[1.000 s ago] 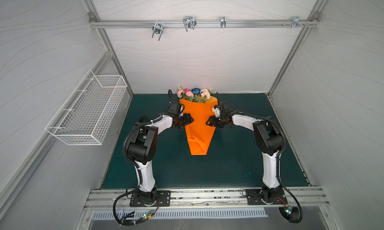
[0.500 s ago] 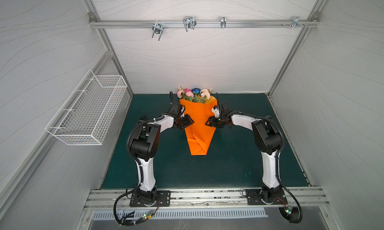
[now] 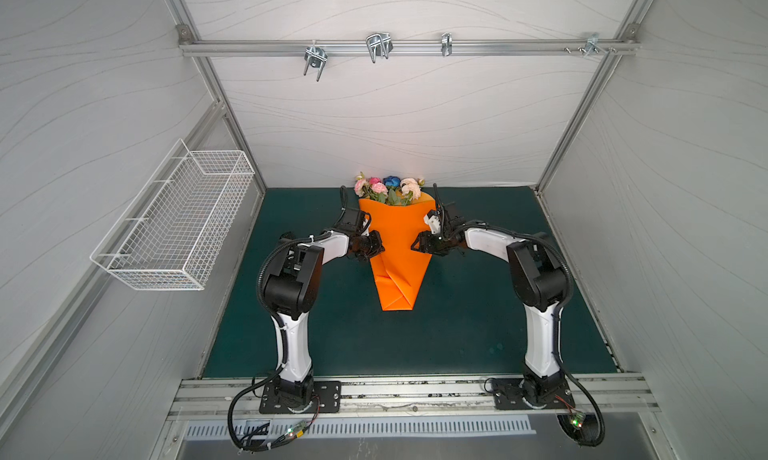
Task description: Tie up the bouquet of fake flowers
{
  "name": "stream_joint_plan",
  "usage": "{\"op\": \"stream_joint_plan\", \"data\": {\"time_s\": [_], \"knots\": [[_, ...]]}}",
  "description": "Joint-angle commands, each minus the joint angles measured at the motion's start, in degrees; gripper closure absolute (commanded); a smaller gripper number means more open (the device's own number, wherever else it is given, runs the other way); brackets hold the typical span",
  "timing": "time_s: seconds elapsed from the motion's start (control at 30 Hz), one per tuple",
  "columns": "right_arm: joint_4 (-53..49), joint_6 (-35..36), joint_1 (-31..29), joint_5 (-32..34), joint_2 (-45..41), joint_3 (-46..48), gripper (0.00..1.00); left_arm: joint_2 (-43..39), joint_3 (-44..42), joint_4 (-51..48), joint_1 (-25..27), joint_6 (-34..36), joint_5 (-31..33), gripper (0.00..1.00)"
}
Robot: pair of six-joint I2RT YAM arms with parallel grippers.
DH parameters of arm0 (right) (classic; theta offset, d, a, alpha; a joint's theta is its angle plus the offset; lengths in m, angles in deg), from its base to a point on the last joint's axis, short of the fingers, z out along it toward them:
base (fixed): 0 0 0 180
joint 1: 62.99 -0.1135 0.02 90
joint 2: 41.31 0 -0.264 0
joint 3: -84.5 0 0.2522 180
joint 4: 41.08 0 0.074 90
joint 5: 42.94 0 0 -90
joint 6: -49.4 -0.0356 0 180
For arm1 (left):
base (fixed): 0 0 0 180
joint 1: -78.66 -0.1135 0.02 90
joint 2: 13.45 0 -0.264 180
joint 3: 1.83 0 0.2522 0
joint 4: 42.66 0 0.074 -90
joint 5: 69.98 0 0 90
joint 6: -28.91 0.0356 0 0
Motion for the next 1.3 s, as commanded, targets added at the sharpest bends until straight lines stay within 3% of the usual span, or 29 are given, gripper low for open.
{"op": "stream_joint_plan", "data": {"time_s": [0.0,0.13,0.4,0.93,1.1,1.17,1.27], "knots": [[-1.1,-0.7,2.3,0.7,-6.1,2.0,0.38,-1.0,0.0,-0.4,0.3,2.4,1.8,1.00],[-0.8,-2.4,4.7,3.9,-8.1,4.8,0.38,-2.8,-1.3,0.1,0.3,5.0,3.5,1.00],[2.7,-4.8,6.7,0.5,-5.4,5.5,0.34,-4.7,-1.9,-1.8,0.3,10.9,9.3,1.00],[8.8,-10.8,2.9,-5.7,3.1,4.0,0.35,-0.4,-1.7,-2.9,0.4,8.5,13.5,1.00],[11.8,-13.6,2.6,-7.4,5.8,3.5,0.47,0.5,-1.7,-3.2,0.4,7.5,13.7,1.00],[12.3,-14.1,2.5,-8.0,6.6,2.9,0.56,0.9,-1.7,-3.5,0.4,7.1,13.9,1.00],[12.2,-13.8,2.3,-8.2,7.6,1.9,0.78,1.7,-1.7,-4.1,0.3,6.3,14.3,1.00]]}}
